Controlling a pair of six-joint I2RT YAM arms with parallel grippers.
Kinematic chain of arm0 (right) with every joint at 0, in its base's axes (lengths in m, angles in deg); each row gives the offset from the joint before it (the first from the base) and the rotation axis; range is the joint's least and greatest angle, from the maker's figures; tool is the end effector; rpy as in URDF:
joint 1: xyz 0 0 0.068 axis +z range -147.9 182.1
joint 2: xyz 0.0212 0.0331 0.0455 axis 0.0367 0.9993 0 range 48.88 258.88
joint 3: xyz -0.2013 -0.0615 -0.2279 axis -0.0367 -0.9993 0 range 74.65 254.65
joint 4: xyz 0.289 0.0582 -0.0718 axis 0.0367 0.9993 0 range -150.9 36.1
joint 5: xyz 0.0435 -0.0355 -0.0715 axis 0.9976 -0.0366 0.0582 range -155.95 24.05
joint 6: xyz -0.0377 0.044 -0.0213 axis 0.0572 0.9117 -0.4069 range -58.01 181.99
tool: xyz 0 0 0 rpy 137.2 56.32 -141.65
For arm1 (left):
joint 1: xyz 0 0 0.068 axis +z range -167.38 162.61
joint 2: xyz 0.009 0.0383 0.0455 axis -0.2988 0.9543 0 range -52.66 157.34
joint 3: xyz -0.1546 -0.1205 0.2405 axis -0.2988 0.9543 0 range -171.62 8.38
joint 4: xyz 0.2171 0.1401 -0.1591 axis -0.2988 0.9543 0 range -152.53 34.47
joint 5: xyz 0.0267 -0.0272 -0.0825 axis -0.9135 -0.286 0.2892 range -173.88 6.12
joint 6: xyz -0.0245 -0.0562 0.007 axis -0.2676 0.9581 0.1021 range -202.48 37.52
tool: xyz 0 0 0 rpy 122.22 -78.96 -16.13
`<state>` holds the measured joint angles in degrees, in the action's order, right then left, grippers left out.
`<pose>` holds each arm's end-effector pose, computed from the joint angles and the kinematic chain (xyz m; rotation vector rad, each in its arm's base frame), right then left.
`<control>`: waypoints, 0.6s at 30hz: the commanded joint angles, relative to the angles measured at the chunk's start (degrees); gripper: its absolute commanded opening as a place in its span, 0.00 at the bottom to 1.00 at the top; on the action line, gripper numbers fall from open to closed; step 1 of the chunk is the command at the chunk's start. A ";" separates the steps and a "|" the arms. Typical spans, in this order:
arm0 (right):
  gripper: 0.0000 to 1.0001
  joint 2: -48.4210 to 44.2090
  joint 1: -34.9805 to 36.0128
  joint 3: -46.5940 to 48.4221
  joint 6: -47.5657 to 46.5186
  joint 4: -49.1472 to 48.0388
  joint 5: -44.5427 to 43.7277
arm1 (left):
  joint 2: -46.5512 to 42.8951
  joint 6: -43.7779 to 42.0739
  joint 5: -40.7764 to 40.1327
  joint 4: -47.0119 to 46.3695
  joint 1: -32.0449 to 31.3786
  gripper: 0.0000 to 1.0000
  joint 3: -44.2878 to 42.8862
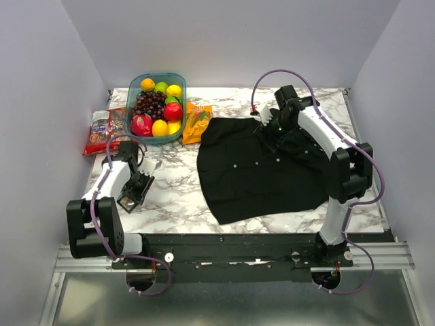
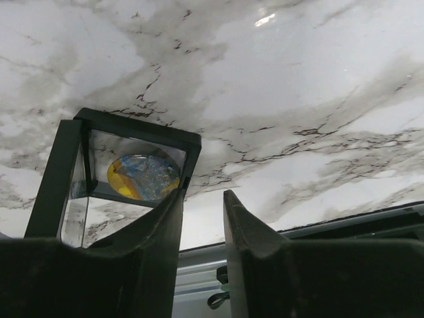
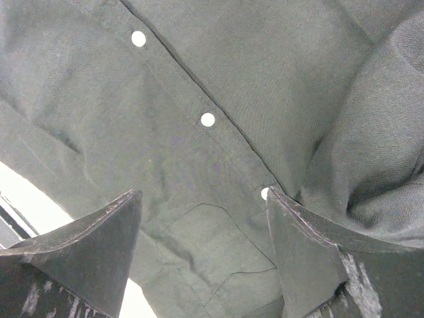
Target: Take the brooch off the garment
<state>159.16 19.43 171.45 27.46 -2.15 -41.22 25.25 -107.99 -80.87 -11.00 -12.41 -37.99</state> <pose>0.4293 0.1543 0.2774 -1.2758 2.4106 0.5270 0.2484 0.0191 0.1895 0.5417 2.9620 -0.0284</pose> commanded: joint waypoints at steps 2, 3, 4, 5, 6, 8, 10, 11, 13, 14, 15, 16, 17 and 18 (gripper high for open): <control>0.83 0.73 0.52 1.02 -0.11 -0.29 -0.47 | -5.04 -3.22 8.76 3.13 -2.94 0.53 -3.19; 0.83 0.64 0.52 1.46 0.24 -0.38 -0.56 | -5.22 -3.40 9.64 3.58 -3.47 0.57 -5.20; 0.84 0.55 0.52 1.99 0.51 -0.73 -1.08 | -5.14 -3.92 10.87 4.28 -4.52 0.64 -6.53; 0.85 0.46 0.52 2.60 1.21 -0.91 -1.61 | -4.79 -4.01 12.27 5.41 -4.79 0.98 -8.11; 0.86 0.11 0.43 4.00 1.82 -2.21 -2.14 | -4.61 -3.67 15.07 5.43 -4.71 0.99 -11.08; 0.88 -0.24 0.43 5.76 4.36 -3.89 -4.95 | -4.17 -3.23 17.99 5.08 -4.80 0.99 -14.26; 0.89 -0.42 0.35 9.36 6.21 -6.00 -7.92 | -3.21 -1.74 20.10 3.94 -4.80 0.99 -19.53; 0.99 -0.42 0.26 10.86 8.14 -6.70 -8.99 | -1.98 -0.16 20.63 2.54 -4.80 0.99 -21.55; 1.00 -0.33 -0.18 16.02 10.51 -9.16 -11.79 | -0.84 1.87 20.64 0.51 -4.80 0.99 -27.44; 1.00 -0.33 -0.36 17.80 12.44 -9.61 -11.90 | 0.39 2.66 20.46 -1.58 -4.80 0.99 -29.46; 1.00 -0.33 -0.88 19.99 13.33 -11.09 -11.99 | 1.01 4.84 19.94 -3.00 -4.80 0.99 -33.31; 1.00 -0.68 -1.15 22.10 14.99 -13.02 -13.81 | 1.63 5.99 18.19 -4.32 -4.80 0.99 -35.09; 1.00 -1.98 -1.24 22.30 19.19 -15.91 -16.09 | 2.59 7.05 17.13 -7.11 -4.80 0.99 -36.85; 1.00 -2.69 -1.24 22.65 21.32 -20.38 -19.34 | 3.21 8.63 16.51 -8.10 -4.80 0.99 -40.17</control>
<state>159.16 18.97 189.96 38.11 -10.18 -50.88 25.88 -106.31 -63.71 -10.87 -17.13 -69.44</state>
